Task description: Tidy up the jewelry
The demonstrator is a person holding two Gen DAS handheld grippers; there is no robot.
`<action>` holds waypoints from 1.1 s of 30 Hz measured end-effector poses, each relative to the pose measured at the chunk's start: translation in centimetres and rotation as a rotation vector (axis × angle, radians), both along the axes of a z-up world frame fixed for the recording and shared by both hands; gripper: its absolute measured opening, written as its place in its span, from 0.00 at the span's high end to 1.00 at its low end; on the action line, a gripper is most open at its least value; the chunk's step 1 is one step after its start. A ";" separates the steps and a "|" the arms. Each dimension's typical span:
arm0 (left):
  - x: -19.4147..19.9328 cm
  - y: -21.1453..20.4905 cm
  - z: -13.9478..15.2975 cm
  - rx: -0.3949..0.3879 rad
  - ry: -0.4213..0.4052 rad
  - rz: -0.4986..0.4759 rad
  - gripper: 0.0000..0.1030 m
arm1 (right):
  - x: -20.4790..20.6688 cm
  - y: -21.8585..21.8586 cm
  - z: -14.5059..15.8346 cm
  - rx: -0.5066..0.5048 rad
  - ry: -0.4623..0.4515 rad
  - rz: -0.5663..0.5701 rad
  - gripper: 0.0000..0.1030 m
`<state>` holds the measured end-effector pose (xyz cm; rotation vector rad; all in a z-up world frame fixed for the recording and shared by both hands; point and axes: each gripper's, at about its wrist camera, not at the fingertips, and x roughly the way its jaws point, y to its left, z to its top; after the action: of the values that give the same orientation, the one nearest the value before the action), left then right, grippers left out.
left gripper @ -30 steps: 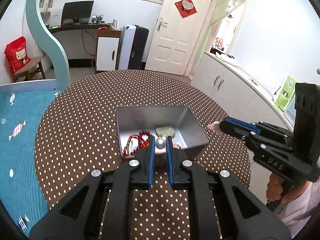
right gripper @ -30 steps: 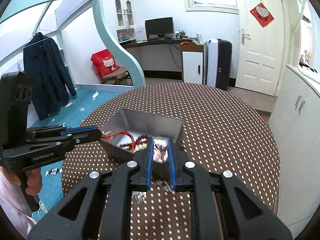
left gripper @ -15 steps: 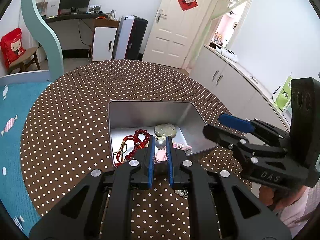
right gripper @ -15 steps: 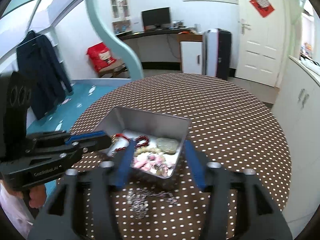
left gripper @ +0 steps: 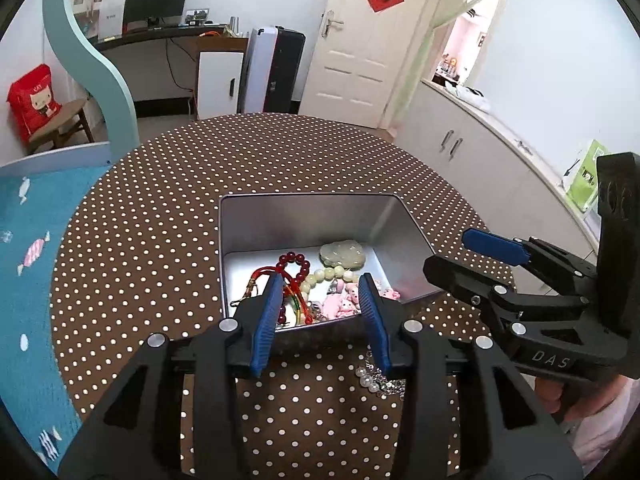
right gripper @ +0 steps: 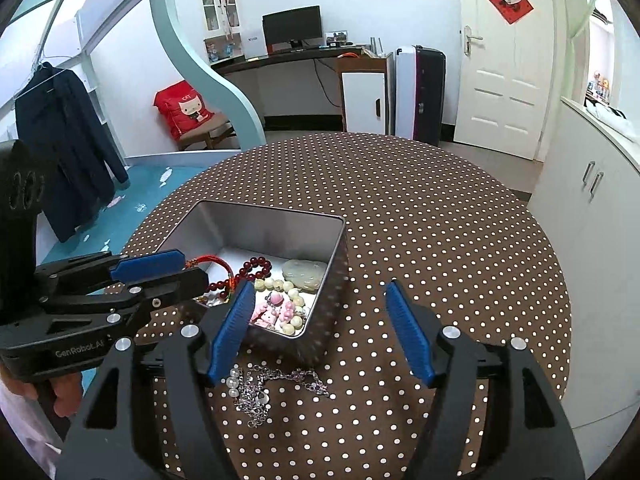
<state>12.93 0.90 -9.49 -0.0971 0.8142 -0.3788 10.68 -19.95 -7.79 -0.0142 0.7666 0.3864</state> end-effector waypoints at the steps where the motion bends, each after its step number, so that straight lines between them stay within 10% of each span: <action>1: 0.0 0.0 0.0 0.000 0.001 0.000 0.61 | 0.0 0.0 0.0 0.003 0.002 -0.001 0.37; 22: -3.3 0.0 1.3 0.011 -0.045 0.005 0.61 | -2.2 -1.9 0.3 0.021 -0.017 -0.044 0.31; 26: -4.5 -0.6 1.8 0.036 -0.065 0.017 0.35 | -3.1 -2.6 0.3 0.035 -0.023 -0.056 0.29; 33: -6.5 -1.8 1.1 0.092 -0.056 0.027 0.33 | -5.3 -3.4 0.0 0.066 -0.021 -0.052 0.21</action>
<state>6.45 -0.87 -8.36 -0.0118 0.7730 -0.3166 5.39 -23.37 -7.83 0.0630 0.7321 0.3612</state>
